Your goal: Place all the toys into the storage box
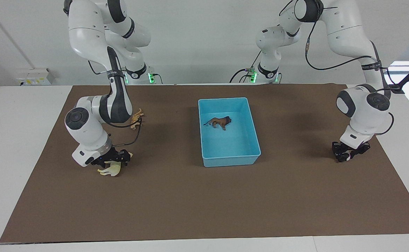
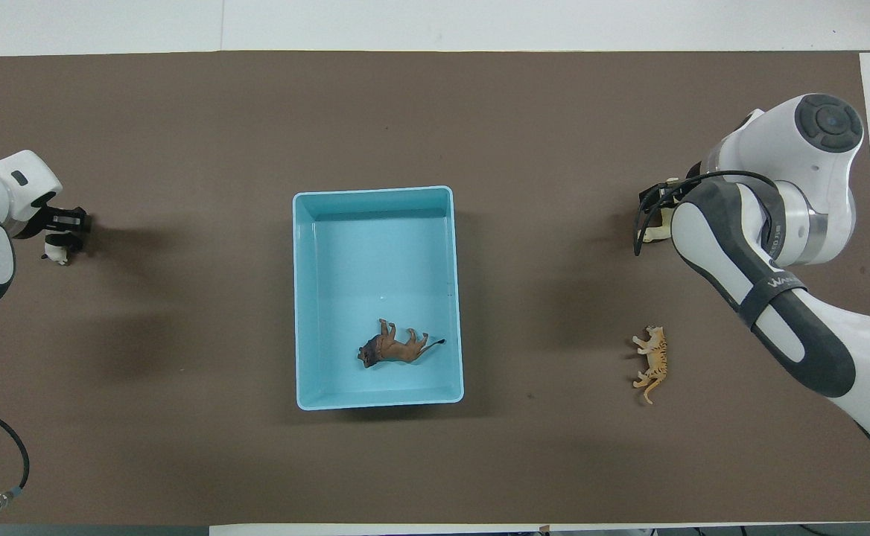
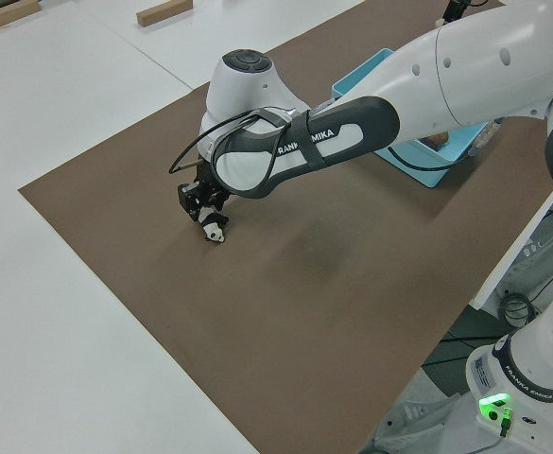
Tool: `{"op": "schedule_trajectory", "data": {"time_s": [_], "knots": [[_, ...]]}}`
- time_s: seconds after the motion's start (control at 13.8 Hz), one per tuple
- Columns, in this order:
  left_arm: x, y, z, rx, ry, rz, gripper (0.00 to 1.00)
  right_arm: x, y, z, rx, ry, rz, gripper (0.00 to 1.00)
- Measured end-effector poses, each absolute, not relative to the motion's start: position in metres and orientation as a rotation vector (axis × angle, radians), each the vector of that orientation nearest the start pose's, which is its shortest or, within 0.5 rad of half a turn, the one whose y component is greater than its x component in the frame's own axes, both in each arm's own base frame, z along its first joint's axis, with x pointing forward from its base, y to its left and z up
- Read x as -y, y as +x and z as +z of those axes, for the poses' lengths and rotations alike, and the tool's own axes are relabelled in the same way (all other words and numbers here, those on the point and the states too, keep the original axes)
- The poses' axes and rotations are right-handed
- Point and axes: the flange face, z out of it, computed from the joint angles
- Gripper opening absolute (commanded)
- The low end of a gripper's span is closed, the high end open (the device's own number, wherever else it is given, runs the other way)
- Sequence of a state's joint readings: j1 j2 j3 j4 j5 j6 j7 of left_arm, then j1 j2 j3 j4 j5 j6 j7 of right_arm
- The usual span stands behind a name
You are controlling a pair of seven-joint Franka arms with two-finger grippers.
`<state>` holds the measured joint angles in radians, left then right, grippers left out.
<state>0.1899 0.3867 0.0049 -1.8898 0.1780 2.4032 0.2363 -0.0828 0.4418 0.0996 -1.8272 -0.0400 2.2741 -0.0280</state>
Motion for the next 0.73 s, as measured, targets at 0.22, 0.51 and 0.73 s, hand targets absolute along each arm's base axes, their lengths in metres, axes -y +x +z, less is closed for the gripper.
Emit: {"op": "schedule_trajectory", "data": {"time_s": [0.22, 0.51, 0.73], "knots": [[-0.095, 0.638, 0.335, -0.111, -3.029, -0.074, 0.0, -0.006, 0.64, 0.285, 0.092, -3.128, -0.012, 0.0], [0.0, 0.623, 0.419, 0.194, -3.153, 0.095, 0.0, -0.005, 0.639, 0.297, 0.089, -3.131, -0.025, 0.0], [0.131, 0.588, 0.469, 0.418, -3.197, 0.139, 0.0, -0.005, 0.644, 0.334, 0.087, -3.135, 0.018, 0.0]]}}
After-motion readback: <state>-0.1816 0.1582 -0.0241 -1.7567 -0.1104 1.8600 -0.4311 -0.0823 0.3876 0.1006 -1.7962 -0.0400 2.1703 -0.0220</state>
